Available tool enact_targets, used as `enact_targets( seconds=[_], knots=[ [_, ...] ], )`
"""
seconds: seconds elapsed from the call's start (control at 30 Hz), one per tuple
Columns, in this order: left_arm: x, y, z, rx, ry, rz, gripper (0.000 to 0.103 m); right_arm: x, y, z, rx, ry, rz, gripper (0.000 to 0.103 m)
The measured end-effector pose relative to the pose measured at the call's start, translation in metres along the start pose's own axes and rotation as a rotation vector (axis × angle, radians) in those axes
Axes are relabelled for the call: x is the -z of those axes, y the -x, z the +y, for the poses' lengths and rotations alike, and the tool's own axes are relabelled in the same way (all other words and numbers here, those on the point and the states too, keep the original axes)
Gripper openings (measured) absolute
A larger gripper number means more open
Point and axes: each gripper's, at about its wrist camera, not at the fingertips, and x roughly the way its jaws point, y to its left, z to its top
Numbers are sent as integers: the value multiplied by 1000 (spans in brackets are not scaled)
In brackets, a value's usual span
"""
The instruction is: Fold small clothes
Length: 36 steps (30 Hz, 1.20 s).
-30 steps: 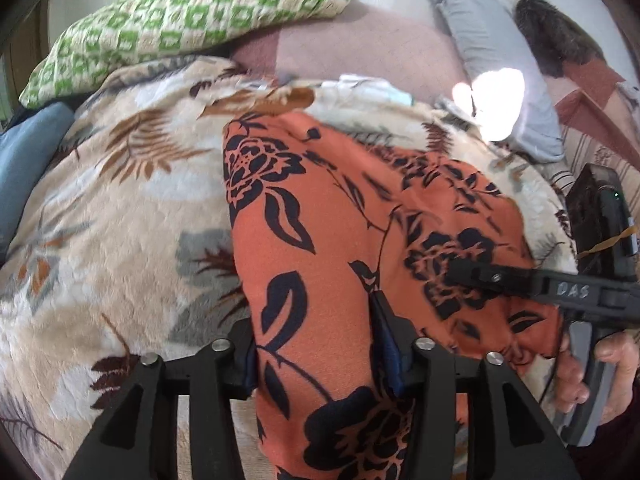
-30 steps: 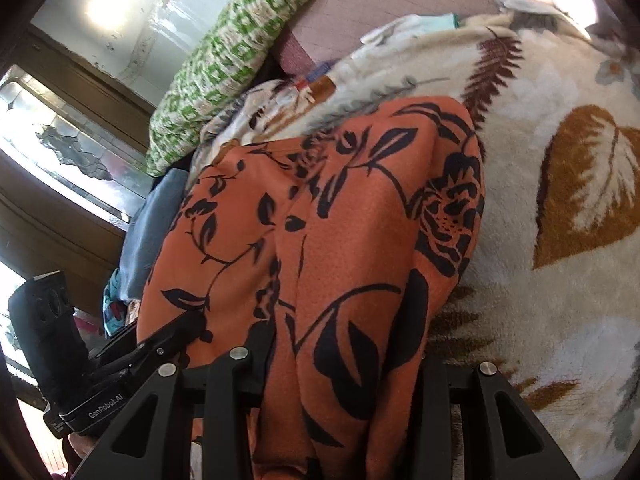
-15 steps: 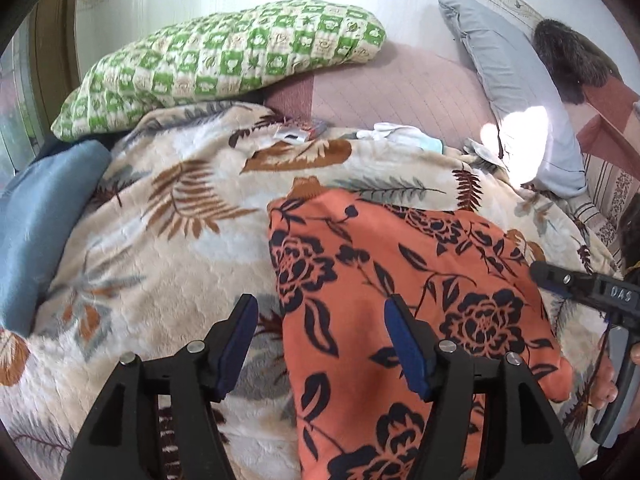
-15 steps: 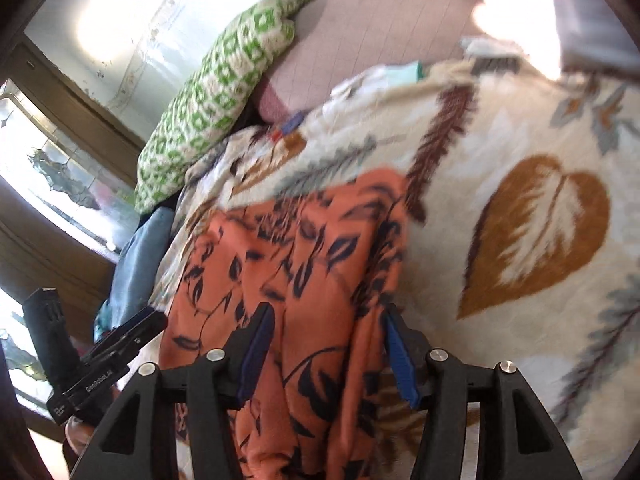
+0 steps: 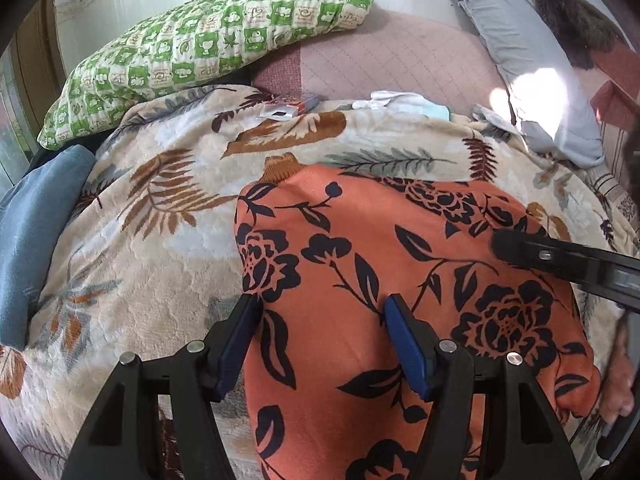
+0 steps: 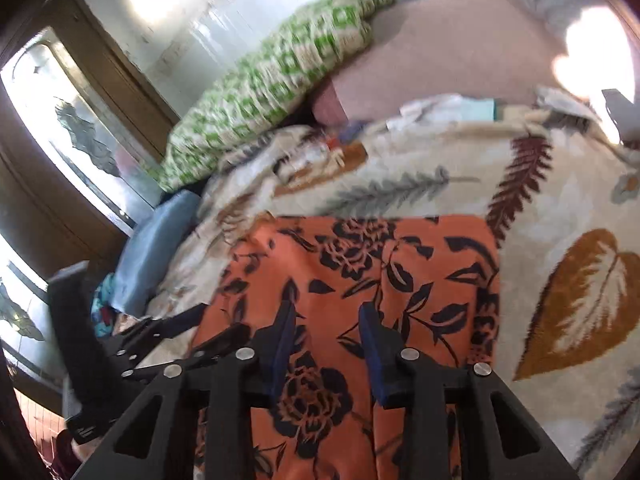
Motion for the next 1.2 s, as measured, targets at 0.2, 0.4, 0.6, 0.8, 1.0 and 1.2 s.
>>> enact_targets(
  seconds=[0.2,0.4,0.6,0.8,1.0,1.2],
  knots=[
    [6,-17,10,32,14,45,81,6,-38,-46,40,-181,75,17],
    [11,-11,7,7,-9,32,83,10,-31,-42,50,-178,70,17],
    [21,9,-4,-77,-52,4,82,16,8,-16,84,-74,41,18],
    [38,31,-13,-100,-68,5,82,44,38,-10,103,-78,62,18],
    [60,34,-17,-122,-113,-3,82,77,36,-16,132,-102,110,20],
    [69,32,-16,-108,-131,-26,83,85,27,-30,107,-140,151,20]
  ],
)
